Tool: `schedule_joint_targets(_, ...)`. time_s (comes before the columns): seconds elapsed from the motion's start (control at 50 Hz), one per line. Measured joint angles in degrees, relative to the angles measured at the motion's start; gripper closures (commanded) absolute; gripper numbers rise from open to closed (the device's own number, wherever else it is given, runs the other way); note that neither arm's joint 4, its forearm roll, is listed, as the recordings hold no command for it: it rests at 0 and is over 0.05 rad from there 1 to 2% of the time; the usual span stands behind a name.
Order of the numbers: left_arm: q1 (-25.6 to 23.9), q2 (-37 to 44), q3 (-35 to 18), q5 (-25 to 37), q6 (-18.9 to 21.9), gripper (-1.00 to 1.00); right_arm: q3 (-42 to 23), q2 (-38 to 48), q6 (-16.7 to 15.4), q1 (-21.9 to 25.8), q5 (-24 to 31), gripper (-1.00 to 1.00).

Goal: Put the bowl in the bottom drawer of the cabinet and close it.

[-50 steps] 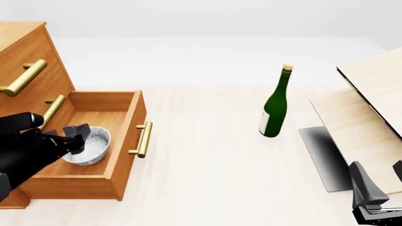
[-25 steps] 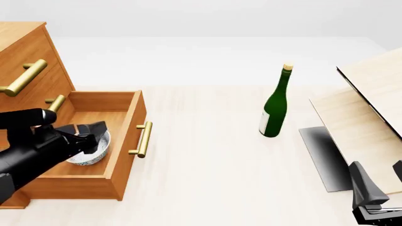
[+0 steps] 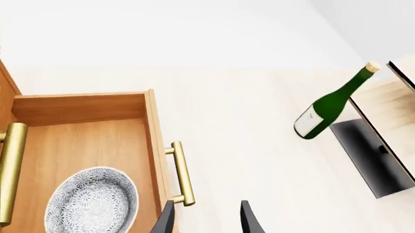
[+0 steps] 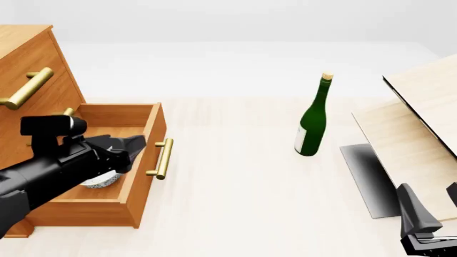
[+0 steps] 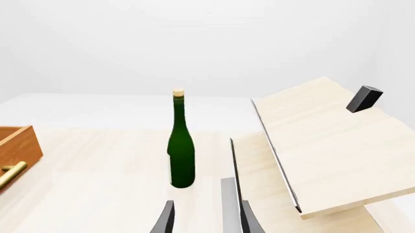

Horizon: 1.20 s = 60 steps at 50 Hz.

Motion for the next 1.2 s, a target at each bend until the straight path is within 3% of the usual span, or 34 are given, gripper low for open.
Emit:
schedule_joint_targets(0.42, -6.52, 0.6, -1.9, 0.12, 0.59, -1.0, 0.0, 0.0, 0.0, 0.0, 0.0, -1.0)
schedule_joint_targets(1.2, -14.56, 8.78, -1.07, -6.55, -0.61, -1.0, 0.0, 0.0, 0.0, 0.0, 0.0, -1.0)
